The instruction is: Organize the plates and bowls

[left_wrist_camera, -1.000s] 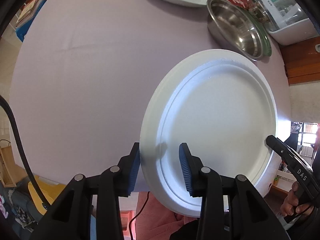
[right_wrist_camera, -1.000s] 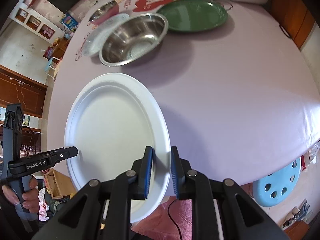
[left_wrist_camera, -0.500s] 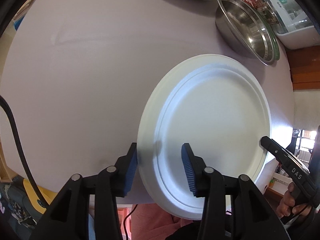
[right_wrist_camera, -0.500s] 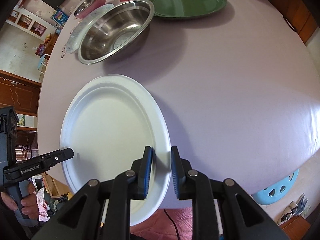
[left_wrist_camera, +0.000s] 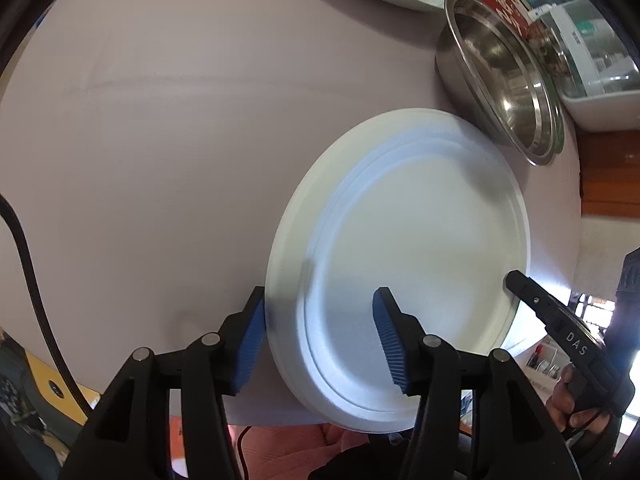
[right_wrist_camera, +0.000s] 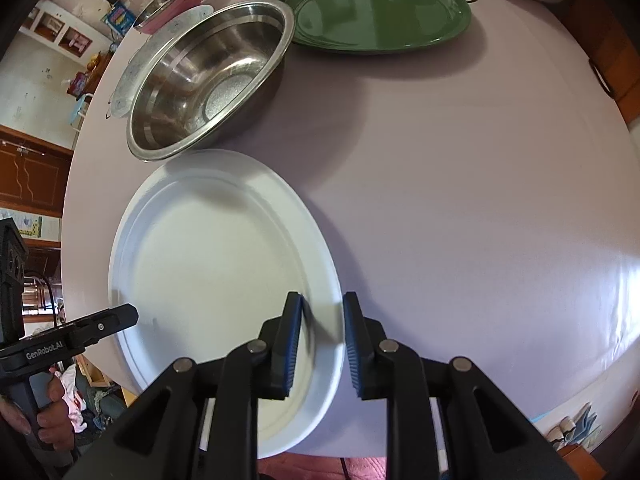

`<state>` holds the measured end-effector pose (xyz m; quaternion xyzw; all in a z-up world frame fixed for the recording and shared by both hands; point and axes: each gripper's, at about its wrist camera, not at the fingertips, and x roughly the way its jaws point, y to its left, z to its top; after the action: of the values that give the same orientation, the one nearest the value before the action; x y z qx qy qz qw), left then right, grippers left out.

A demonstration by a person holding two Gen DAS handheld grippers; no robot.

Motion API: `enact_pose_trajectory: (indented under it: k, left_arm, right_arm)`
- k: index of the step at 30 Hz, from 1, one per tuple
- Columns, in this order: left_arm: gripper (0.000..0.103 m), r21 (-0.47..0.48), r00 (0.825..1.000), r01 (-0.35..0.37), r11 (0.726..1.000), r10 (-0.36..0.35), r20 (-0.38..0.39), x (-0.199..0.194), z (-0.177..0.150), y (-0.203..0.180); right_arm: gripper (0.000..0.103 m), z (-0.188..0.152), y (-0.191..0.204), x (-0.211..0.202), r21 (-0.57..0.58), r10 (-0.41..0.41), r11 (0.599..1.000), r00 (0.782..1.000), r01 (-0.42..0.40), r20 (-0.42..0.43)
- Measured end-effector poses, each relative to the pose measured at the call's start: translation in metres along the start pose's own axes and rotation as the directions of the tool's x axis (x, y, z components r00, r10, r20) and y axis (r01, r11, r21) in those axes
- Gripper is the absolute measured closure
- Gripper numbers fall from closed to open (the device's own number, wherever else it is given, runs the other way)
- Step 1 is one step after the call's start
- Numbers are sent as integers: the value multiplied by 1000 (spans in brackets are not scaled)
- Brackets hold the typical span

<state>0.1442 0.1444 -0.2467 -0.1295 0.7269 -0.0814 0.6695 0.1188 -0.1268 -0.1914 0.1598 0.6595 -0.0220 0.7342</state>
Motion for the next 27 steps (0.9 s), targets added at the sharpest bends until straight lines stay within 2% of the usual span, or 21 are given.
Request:
enact_pose_trajectory:
  k: [6, 15, 18, 23, 27]
  left_arm:
    - [51, -25, 999, 19, 1000, -18, 33, 2, -4, 6]
    - [51, -44, 989, 3, 999, 4, 151, -21, -34, 7]
    - [51, -26, 979, 4, 1000, 1, 204, -42, -51, 9]
    - [51, -5, 964, 50, 999, -47, 262, -68, -68, 22]
    - [51, 23, 939, 62, 998, -66, 337, -79, -81, 13]
  right_arm:
    - [81, 4, -3, -1, -18, 7, 1000, 1000, -7, -2]
    - [81, -2, 2, -1, -2, -9, 1000, 1000, 9, 20]
    - [81, -5, 3, -5, 12, -19, 1000, 999, 18, 40]
    - [81, -13, 0, -19, 44, -47, 998, 994, 43, 103]
    - [81, -24, -3, -31, 69, -63, 996, 986, 52, 157]
